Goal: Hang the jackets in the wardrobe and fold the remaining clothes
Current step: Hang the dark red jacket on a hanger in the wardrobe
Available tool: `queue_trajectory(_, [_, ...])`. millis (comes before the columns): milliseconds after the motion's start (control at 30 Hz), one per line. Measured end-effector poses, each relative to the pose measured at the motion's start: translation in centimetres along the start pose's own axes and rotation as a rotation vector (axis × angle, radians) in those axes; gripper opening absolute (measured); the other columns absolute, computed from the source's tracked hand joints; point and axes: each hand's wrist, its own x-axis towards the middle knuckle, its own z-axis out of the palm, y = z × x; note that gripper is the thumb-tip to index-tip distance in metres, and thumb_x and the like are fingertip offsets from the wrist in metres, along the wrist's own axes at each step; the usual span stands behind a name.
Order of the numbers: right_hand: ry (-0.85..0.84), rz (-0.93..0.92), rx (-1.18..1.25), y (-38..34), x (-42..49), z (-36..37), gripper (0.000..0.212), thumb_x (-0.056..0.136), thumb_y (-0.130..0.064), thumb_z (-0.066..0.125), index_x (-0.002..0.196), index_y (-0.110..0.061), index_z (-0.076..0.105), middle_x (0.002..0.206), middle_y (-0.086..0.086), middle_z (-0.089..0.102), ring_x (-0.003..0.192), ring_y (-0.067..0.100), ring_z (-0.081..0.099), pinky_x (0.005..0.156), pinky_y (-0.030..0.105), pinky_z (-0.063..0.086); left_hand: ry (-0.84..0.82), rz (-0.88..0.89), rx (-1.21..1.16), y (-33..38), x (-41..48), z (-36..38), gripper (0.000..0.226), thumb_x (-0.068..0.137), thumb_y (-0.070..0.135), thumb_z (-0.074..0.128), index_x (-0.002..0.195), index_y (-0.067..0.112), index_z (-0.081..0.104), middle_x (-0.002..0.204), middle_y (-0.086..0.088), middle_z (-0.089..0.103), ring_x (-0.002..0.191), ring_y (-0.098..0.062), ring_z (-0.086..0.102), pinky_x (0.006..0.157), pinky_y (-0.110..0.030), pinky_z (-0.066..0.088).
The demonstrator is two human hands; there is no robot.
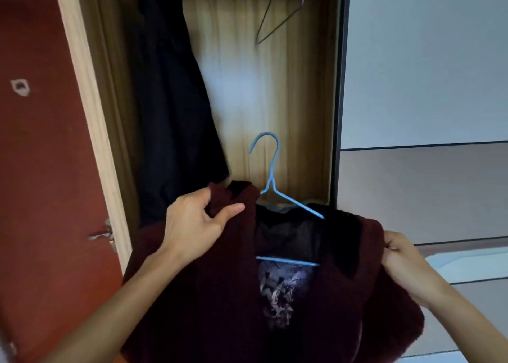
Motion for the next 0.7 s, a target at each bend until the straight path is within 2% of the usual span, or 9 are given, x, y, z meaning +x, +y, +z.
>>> queue_trajectory(67, [0.077, 0.096, 0.238, -0.8, 0.4, -0.2, 0.049, 0.093, 0.006, 0.055, 0.049, -0.011, 0.068, 0.055, 0.009, 0.066, 0.051, 0.021, 0.063, 0.051, 0.027, 0.049, 0.021, 0.005, 0.091, 1.0, 1.9, 0.9, 0.046, 0.079, 0.068, 0.062, 0.082, 0.022, 0.067, 0.077, 0.004, 0.064, 0.077, -0.018, 0.062, 0.072, -0.035, 0.048])
queue_trajectory(133, [0.120, 0.160, 0.473, -2.1, 0.9, -0.6, 0.051, 0.093, 0.003, 0.052, 0.045, -0.010, 0.064, 0.048, 0.009, 0.061, 0.039, 0.018, 0.058, 0.039, 0.024, 0.045, 0.029, -0.019, 0.123, 2.0, 3.7, 2.1, 0.044, 0.085, 0.056, 0.066, 0.093, 0.012, 0.065, 0.087, -0.006, 0.065, 0.091, -0.028, 0.060, 0.080, -0.037, 0.045])
queue_trajectory(233, [0.118, 0.217, 0.749, -4.7, 1.7, -1.6, 0.033, 0.094, -0.015, 0.053, 0.065, -0.004, 0.061, 0.052, 0.006, 0.057, 0.039, 0.017, 0.054, 0.045, 0.023, 0.044, 0.116, -0.048, 0.118, 3.8, 5.4, 3.0, 0.043, 0.089, 0.044, 0.068, 0.100, 0.003, 0.060, 0.097, -0.016, 0.063, 0.099, -0.035, 0.055, 0.092, -0.042, 0.041])
queue_trajectory(333, [0.134, 0.250, 0.960, -7.1, 1.9, -3.2, 0.045, 0.091, -0.042, 0.050, 0.059, -0.013, 0.057, 0.049, 0.004, 0.052, 0.040, 0.020, 0.050, 0.050, 0.027, 0.038, 0.202, -0.060, 0.146, 5.8, 6.8, 3.0, 0.051, 0.091, 0.041, 0.067, 0.111, -0.004, 0.053, 0.113, -0.021, 0.054, 0.110, -0.039, 0.048, 0.100, -0.045, 0.036])
queue_trajectory(433, [0.118, 0.183, 1.003, -9.3, 2.3, -4.3, 0.064, 0.084, -0.066, 0.050, 0.045, -0.015, 0.049, 0.043, 0.004, 0.045, 0.035, 0.020, 0.045, 0.044, 0.023, 0.037, 0.162, -0.169, 0.127, 8.1, 8.9, 2.2, 0.066, 0.092, 0.048, 0.062, 0.132, -0.001, 0.043, 0.134, -0.020, 0.039, 0.126, -0.038, 0.038, 0.107, -0.044, 0.033])
queue_trajectory(533, [0.079, 0.089, 0.971, -12.5, 2.6, -4.2, 0.066, 0.087, -0.061, 0.052, 0.040, -0.015, 0.060, 0.042, 0.002, 0.051, 0.033, 0.015, 0.051, 0.037, 0.017, 0.041, 0.037, -0.253, -0.004, 10.4, 10.7, 1.3, 0.080, 0.089, 0.062, 0.057, 0.139, 0.002, 0.037, 0.140, -0.018, 0.034, 0.133, -0.037, 0.034, 0.108, -0.044, 0.034])
queue_trajectory(567, [0.071, 0.037, 0.958, -13.5, 3.0, -4.1, 0.059, 0.088, -0.055, 0.056, 0.045, -0.016, 0.063, 0.044, 0.001, 0.054, 0.035, 0.014, 0.053, 0.038, 0.015, 0.042, -0.008, -0.257, -0.015, 11.3, 10.9, 1.2, 0.092, 0.086, 0.069, 0.054, 0.146, 0.003, 0.030, 0.145, -0.018, 0.030, 0.138, -0.037, 0.030, 0.112, -0.045, 0.031])
queue_trajectory(633, [0.107, -0.052, 0.911, -15.3, 4.3, -3.5, 0.039, 0.083, -0.051, 0.067, 0.068, -0.015, 0.072, 0.060, 0.004, 0.069, 0.047, 0.017, 0.064, 0.048, 0.019, 0.049, -0.150, -0.218, -0.085, 12.9, 11.1, 1.3, 0.109, 0.080, 0.082, 0.048, 0.158, 0.015, 0.011, 0.160, -0.016, 0.015, 0.149, -0.034, 0.012, 0.121, -0.047, 0.020])
queue_trajectory(700, [0.235, -0.094, 0.787, -16.8, 6.3, -2.5, 0.044, 0.075, -0.056, 0.076, 0.087, -0.013, 0.075, 0.080, 0.006, 0.077, 0.069, 0.021, 0.075, 0.064, 0.030, 0.058, -0.300, -0.158, -0.220, 13.8, 11.9, 1.7, 0.110, 0.071, 0.092, 0.042, 0.159, 0.034, 0.008, 0.167, -0.008, 0.001, 0.154, -0.026, -0.004, 0.123, -0.049, 0.007])
